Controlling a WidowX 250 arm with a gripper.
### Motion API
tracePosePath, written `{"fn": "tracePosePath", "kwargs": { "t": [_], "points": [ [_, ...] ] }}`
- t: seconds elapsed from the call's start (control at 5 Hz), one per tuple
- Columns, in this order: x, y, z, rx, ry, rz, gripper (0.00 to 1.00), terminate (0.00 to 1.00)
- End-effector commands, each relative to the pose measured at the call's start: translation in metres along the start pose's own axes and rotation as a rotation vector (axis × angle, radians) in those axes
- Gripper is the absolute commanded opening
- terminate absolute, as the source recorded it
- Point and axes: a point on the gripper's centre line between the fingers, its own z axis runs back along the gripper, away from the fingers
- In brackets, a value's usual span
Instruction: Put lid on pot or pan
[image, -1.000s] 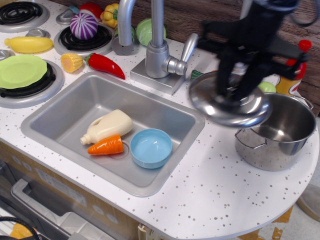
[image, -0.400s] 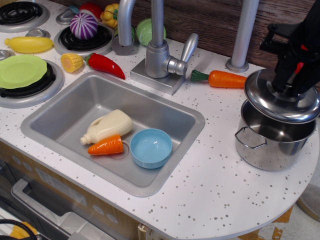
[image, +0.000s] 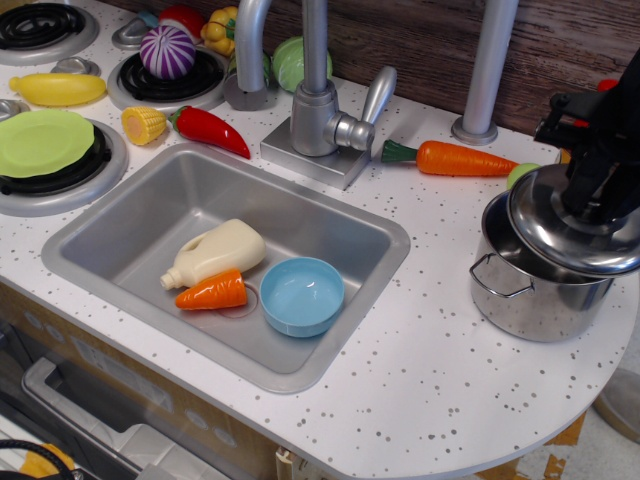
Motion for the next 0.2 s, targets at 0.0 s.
{"fn": "tracePosePath", "kwargs": {
  "t": [0.0],
  "points": [
    [0.0161, 0.0119, 0.0022, -0.023, -0.034, -0.019, 0.00, 1.00]
  ]
}}
